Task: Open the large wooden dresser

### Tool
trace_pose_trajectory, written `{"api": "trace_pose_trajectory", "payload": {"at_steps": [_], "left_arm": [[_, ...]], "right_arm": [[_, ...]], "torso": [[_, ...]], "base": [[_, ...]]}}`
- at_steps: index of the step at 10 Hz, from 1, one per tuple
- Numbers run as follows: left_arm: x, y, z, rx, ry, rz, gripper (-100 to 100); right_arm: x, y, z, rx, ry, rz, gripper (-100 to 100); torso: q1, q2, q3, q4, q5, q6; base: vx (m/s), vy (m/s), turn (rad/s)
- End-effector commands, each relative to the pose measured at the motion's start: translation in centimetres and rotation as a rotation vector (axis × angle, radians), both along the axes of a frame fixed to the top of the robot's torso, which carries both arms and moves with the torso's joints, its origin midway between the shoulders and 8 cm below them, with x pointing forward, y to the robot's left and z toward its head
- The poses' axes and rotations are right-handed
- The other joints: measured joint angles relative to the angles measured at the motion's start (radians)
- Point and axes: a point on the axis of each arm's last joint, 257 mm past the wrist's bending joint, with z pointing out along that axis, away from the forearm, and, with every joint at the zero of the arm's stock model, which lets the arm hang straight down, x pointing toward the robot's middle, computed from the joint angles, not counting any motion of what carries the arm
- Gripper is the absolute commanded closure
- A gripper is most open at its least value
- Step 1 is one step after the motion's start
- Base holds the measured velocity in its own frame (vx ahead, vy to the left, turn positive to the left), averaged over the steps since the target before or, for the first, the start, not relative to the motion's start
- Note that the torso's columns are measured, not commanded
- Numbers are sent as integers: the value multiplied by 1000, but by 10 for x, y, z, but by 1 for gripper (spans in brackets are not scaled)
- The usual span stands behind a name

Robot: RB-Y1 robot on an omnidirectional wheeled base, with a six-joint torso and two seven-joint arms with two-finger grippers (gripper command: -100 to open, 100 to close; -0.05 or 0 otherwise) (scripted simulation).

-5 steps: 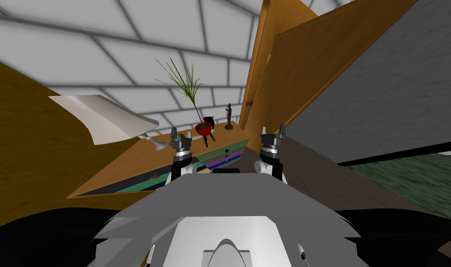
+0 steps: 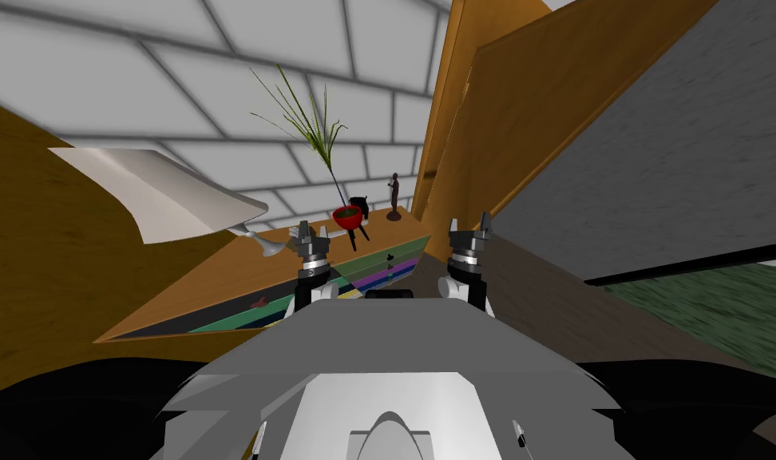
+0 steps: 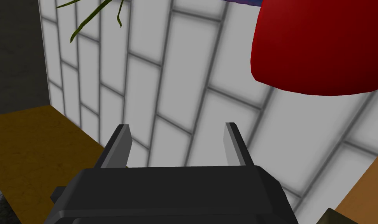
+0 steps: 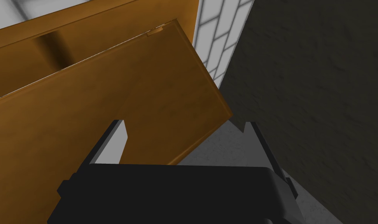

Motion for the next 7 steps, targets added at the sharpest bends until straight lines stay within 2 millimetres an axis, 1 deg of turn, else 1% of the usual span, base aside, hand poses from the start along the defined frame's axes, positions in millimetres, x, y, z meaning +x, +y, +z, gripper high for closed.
{"api": "trace_pose_trajectory", "payload": {"at_steps": [1,4,5,6,7], "left_arm": [[0,0,0,0,0,0,0],[0,0,0,0,0,0,0],[2,-4,-3,40,11,-26,-100],[4,-7,-6,61,18,-40,-100],[6,-9,-11,84,26,-57,-100]], "right_arm": [[0,0,0,0,0,0,0],[0,0,0,0,0,0,0],[0,0,0,0,0,0,0],[0,0,0,0,0,0,0],[0,0,0,0,1,0,0]], "torso": [[0,74,-147,74,0,0],[0,296,-590,295,0,0],[0,369,-738,369,0,0],[0,403,-807,402,0,0],[-1,412,-826,412,0,0]], "base": [[0,0,0],[0,0,0],[7,-14,8],[2,-31,13],[-4,-42,15]]}}
